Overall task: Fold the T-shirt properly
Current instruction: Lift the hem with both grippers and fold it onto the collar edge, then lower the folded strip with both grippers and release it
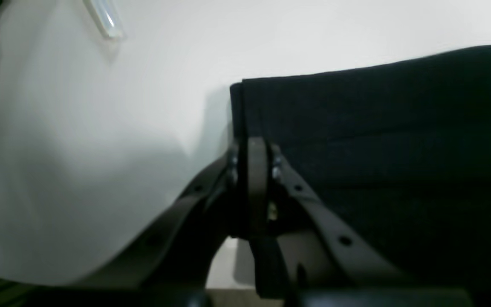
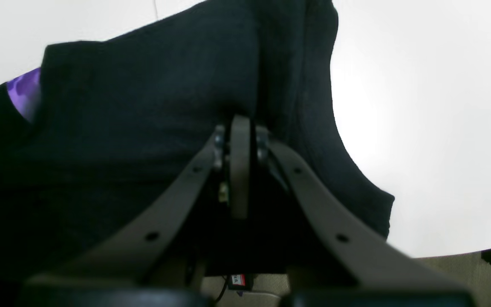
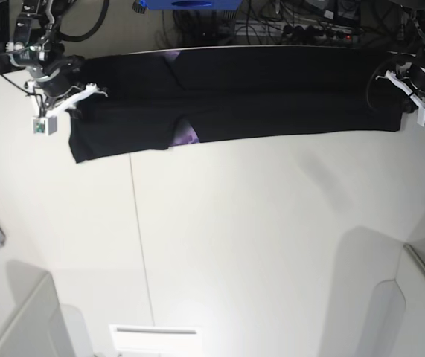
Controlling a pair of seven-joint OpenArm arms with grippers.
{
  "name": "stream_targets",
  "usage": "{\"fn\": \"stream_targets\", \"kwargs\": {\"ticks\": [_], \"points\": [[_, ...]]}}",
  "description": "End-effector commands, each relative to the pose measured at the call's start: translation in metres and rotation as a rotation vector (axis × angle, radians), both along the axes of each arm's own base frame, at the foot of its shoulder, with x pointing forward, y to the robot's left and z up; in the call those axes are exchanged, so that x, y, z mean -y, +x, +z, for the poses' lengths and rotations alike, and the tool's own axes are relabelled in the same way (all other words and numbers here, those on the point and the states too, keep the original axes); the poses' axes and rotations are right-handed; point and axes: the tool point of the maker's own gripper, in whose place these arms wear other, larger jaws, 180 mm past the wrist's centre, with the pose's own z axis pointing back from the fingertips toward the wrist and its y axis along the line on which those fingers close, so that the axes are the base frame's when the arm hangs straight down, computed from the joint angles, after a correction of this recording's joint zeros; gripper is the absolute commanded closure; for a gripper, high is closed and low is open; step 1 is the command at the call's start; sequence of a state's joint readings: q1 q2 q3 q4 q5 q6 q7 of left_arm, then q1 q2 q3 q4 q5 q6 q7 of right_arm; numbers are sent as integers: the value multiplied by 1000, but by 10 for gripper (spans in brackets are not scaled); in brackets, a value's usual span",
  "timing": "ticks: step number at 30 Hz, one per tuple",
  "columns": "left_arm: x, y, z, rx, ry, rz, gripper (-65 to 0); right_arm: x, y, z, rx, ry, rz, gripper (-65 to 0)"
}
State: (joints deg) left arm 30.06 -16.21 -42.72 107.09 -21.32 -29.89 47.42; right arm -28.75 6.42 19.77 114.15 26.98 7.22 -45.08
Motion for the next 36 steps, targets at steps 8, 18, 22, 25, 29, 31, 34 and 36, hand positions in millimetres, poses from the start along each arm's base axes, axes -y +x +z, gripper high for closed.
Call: {"fn": "stream_targets", "kwargs": {"ticks": [8,18,22,25,29,31,34,36], "points": [[-5,1,8,13,22,-6,0,4,6,9,37,-18,8,0],[-5,-10,2,-20,24,-2,0,14,-21,-3,-23,-18,-41,0],[-5,-13,-1,-30,23,-2,0,13,-23,-5,-29,-14,-43,0],[-3,-17,-4,-43,19,-7,0,14,-28,-15,-57,-1,-62,0],[-3,-18,-4,-46,18,-5,0,16,-31,-25,-82,7,-73,0],[-4,-19,-6,-52,16,0,0,16,-32,-26,-85,9,-75,0],[-11,-27,-13,-90,47,12,0,15,-33,-26,-88,13,-79,0],[-17,-31,-14,-114,92,13,0,15,-33,-26,-87,13,-80,0]]}}
